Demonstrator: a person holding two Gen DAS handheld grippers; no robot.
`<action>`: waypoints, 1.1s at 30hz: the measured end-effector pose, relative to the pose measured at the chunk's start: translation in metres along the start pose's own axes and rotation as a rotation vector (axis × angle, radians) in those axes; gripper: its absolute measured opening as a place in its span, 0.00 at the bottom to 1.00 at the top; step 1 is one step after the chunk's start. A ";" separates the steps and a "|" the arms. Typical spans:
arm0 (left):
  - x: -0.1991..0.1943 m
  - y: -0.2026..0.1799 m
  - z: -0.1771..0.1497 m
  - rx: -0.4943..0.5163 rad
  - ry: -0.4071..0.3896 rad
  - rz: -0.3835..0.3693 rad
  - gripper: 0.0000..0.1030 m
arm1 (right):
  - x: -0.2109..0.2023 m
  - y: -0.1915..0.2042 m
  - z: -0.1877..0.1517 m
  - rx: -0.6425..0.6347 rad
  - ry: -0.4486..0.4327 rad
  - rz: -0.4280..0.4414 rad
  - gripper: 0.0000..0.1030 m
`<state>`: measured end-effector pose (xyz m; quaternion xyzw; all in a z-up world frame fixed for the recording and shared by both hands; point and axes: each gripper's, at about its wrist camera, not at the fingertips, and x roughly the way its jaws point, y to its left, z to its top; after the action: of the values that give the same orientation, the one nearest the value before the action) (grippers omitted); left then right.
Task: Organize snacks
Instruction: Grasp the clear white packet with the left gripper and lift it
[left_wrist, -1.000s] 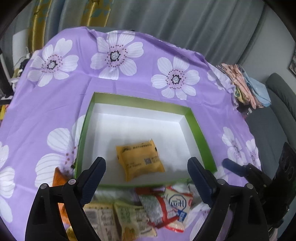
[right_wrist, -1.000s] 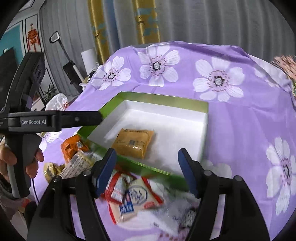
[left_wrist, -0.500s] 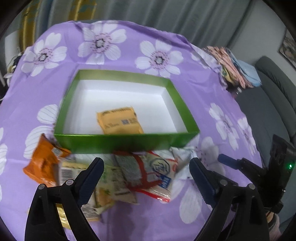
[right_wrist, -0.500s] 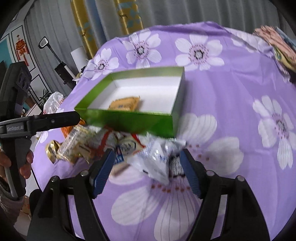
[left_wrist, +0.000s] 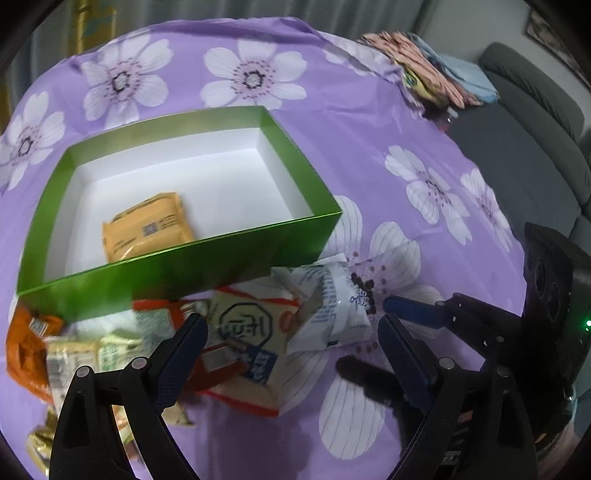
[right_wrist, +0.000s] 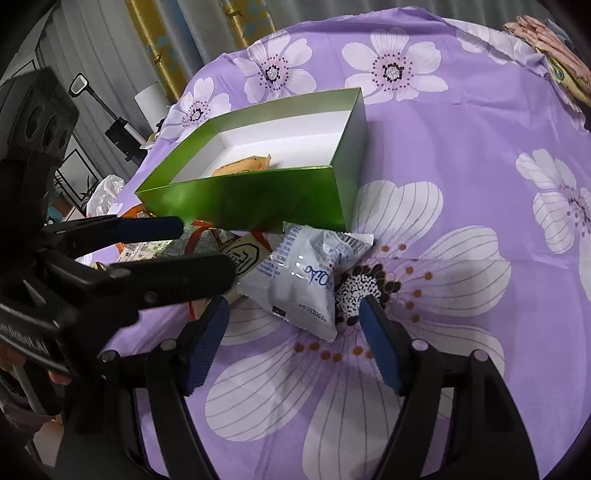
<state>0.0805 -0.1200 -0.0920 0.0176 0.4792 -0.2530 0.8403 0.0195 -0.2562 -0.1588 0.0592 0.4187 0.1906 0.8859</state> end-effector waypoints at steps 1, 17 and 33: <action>0.003 -0.002 0.001 0.009 0.005 -0.001 0.91 | 0.001 -0.001 0.000 0.001 -0.001 0.007 0.72; 0.052 -0.021 0.010 0.044 0.098 -0.044 0.60 | 0.016 -0.010 -0.001 0.017 -0.003 0.092 0.57; 0.026 -0.024 0.006 -0.019 0.046 -0.128 0.45 | -0.014 -0.001 -0.005 -0.012 -0.071 0.066 0.30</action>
<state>0.0852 -0.1531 -0.1047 -0.0150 0.5009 -0.3011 0.8113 0.0078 -0.2625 -0.1517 0.0742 0.3838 0.2199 0.8938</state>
